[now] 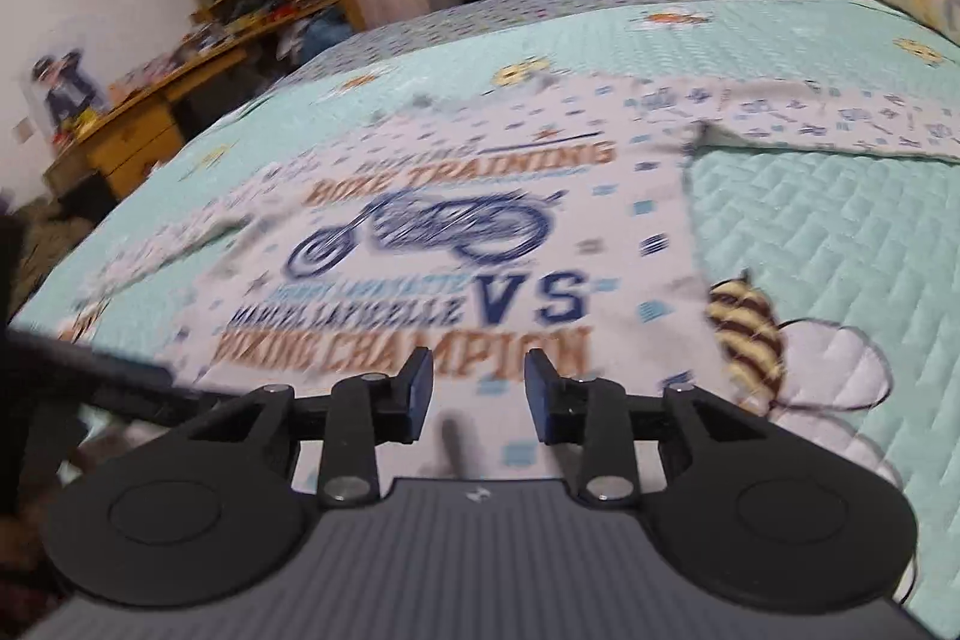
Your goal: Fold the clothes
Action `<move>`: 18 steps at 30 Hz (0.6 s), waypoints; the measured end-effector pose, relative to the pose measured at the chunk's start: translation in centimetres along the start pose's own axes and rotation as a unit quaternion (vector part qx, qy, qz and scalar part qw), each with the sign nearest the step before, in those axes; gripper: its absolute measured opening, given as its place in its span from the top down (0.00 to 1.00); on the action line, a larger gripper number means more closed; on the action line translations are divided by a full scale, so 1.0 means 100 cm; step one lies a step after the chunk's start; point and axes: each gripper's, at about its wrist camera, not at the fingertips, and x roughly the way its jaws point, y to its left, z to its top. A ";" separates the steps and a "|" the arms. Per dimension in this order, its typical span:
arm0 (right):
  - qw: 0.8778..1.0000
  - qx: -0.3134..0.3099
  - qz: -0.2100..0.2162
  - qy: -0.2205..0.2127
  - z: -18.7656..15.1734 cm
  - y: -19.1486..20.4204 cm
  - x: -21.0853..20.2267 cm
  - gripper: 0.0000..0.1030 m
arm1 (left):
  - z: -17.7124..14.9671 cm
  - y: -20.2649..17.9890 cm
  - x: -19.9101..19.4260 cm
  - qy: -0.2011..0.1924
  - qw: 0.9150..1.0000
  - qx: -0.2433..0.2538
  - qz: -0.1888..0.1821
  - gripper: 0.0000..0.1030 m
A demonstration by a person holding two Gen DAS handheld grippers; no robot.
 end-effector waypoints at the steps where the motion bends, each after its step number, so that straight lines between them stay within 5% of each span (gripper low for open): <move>1: 1.000 -0.010 -0.002 0.010 -0.003 0.002 0.003 0.64 | 0.001 0.000 0.000 0.002 1.000 0.000 -0.001 0.00; 8: 1.000 -0.009 -0.021 0.009 0.004 0.002 0.002 0.63 | 0.004 0.001 0.001 0.013 1.000 0.000 -0.002 0.00; 12: 1.000 -0.013 0.001 0.003 0.015 0.011 0.002 0.47 | 0.005 0.001 0.002 0.016 1.000 -0.001 -0.003 0.00; 18: 0.999 -0.050 0.005 0.009 0.029 0.021 0.024 0.46 | 0.006 0.001 0.002 0.018 1.000 -0.003 -0.004 0.00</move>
